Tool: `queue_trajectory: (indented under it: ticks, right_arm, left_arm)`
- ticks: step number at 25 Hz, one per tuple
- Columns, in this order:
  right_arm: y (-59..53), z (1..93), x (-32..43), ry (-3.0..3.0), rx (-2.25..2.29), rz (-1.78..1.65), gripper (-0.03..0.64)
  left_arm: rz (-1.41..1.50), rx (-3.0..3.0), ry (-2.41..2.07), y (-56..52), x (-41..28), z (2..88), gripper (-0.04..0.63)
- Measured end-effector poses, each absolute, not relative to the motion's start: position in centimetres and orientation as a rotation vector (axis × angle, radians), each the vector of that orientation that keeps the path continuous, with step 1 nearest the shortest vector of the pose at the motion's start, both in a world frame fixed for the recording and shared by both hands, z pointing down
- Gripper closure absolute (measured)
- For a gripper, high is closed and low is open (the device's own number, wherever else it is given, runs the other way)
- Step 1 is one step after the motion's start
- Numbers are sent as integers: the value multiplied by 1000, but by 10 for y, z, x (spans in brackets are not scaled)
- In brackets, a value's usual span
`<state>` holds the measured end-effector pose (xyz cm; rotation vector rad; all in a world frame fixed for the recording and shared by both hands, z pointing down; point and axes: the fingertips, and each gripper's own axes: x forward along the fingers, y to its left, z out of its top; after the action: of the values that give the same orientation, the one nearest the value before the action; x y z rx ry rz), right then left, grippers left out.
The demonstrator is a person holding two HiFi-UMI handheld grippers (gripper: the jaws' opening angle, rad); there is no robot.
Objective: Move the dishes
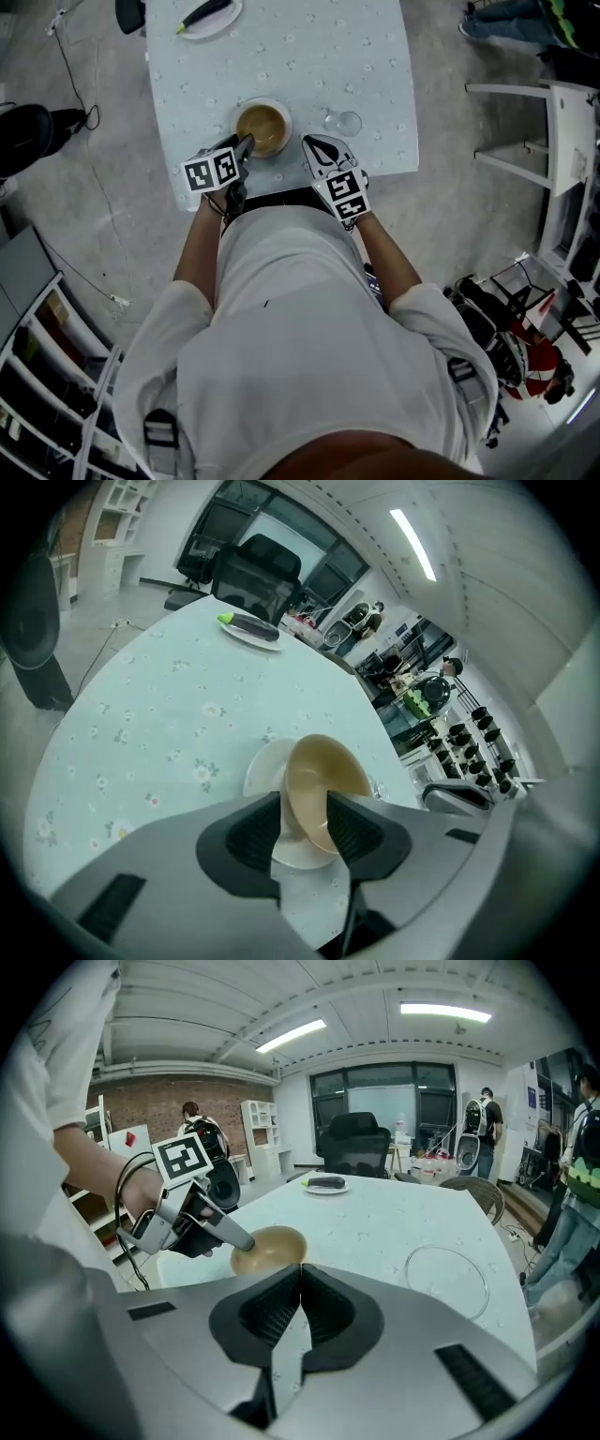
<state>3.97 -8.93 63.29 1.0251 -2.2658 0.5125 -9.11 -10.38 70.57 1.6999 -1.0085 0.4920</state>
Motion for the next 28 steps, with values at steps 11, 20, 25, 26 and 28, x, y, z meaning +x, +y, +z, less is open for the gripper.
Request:
queue_trajectory:
  ticks: [11, 20, 25, 26, 28]
  right_arm:
    - [-94, 633, 28, -2273, 999, 518, 617]
    - [-99, 630, 9, -2323, 874, 468, 617]
    - [-99, 629, -19, -2368, 768, 426, 617]
    - [-99, 628, -24, -2375, 746, 417, 617]
    - [-99, 628, -33, -2387, 706, 400, 617]
  left_arm:
    - [499, 1658, -1025, -116, -103, 708, 558]
    - [353, 1586, -1165, -114, -140, 686, 558]
    - [285, 1522, -1278, -102, -182, 678, 558]
    - [271, 1508, -1300, -98, -190, 676, 558]
    - [242, 1476, -1341, -91, -204, 674, 558]
